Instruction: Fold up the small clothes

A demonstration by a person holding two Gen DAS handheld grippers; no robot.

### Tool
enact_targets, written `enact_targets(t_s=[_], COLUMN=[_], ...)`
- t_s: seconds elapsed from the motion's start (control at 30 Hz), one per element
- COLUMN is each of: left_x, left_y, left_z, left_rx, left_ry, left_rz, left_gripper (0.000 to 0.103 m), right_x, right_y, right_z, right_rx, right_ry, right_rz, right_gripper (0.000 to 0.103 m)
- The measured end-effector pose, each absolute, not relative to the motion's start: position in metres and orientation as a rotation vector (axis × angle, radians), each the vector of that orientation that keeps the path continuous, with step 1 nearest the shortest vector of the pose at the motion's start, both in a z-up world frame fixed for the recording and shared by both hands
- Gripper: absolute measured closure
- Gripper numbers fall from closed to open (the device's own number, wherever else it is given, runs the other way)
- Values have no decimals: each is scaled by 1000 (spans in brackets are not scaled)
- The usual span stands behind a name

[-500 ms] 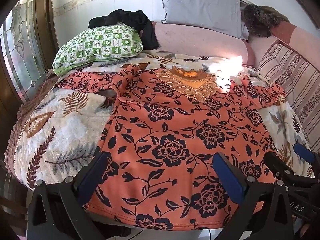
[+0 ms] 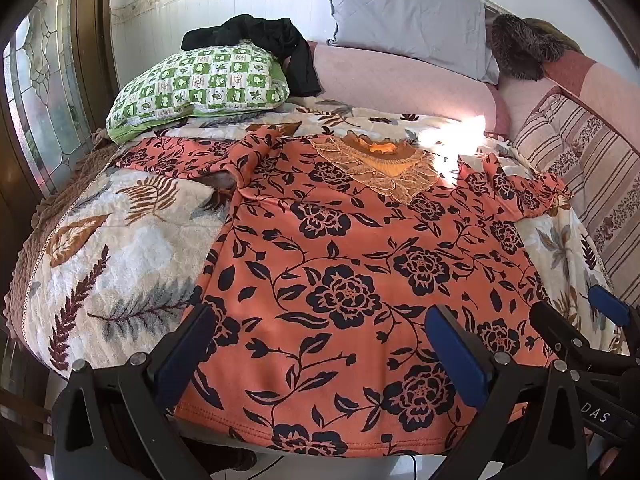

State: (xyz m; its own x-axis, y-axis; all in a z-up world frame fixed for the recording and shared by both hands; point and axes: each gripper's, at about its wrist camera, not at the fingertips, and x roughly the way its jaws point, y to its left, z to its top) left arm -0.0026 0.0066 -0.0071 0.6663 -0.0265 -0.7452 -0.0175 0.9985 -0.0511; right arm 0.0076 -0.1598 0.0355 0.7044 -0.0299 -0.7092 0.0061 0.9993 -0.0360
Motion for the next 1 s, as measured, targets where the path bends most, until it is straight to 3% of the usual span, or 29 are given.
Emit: enact_targets(t_s=[1.0], left_x=[-4], left_y=[6], left_z=[-7], left_rx=[-57], left_ry=[846], left_rz=[-23], left_gripper=[0], right_x=[3], right_y=[-159], right_z=[42], right_rx=[-39], right_ry=[771], right_rz=[-17], right_gripper=[0])
